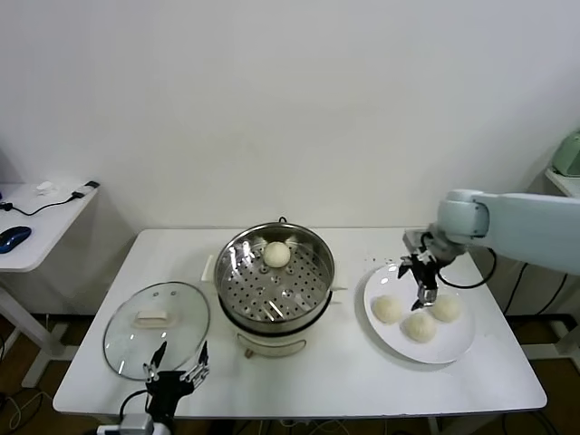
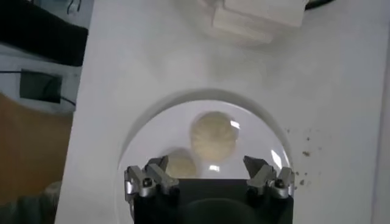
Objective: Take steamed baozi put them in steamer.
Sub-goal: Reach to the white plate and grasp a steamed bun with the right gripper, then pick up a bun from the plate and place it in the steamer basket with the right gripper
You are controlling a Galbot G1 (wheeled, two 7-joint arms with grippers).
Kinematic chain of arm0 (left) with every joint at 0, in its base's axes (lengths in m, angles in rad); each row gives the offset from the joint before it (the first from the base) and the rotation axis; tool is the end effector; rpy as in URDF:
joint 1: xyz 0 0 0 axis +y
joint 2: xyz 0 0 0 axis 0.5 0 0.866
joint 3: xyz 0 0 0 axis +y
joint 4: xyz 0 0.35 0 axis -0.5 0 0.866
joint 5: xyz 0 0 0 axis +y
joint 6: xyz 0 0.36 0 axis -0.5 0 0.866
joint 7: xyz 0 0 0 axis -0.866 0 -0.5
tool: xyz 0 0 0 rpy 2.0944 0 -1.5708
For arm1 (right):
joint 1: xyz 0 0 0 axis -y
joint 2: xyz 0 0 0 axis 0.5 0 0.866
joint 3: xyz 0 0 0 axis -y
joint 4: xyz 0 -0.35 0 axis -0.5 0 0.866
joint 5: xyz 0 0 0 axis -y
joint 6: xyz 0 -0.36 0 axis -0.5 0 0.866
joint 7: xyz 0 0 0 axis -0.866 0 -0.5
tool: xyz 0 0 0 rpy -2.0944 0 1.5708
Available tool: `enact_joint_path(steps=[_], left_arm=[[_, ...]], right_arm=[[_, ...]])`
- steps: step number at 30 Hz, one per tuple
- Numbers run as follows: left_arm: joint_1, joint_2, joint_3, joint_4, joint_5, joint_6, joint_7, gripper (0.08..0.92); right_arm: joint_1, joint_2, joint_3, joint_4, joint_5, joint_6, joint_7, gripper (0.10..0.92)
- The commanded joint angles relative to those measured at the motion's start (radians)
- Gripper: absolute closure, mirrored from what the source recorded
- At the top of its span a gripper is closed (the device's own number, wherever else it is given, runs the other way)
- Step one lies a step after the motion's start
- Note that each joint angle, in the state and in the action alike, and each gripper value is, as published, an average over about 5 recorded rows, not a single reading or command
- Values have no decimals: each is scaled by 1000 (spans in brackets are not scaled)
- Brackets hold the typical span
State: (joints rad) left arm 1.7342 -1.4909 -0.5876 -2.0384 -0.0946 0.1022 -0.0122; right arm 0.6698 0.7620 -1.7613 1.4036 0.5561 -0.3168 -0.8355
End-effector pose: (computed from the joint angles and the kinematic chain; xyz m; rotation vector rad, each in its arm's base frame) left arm 0.1303 0.0355 -0.3468 0.0467 -2.8232 -0.0124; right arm 0.5058 -0.1114 -0.1605 1.2628 -1.3171 1.2646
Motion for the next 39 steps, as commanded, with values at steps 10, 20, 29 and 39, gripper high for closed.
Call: enact_joint_path(steps=[10,20,29,39], left_arm=[[3,2,-2,14,4,-10,-4,177],[3,3,-2,19,7,-12,-6,177],[9,3,-4,14,8,-11,-7,177],[21,-4,5,-1,16,-6,-7,177]], right_arm=[[-312,46,248,-159,-42,-110,112,203],[-329,86,258,-199,-43,-89,97,212],[-317,88,258,-196,-44,-70,56,354],[-55,64,129,-147,-14,-10,-50,448]])
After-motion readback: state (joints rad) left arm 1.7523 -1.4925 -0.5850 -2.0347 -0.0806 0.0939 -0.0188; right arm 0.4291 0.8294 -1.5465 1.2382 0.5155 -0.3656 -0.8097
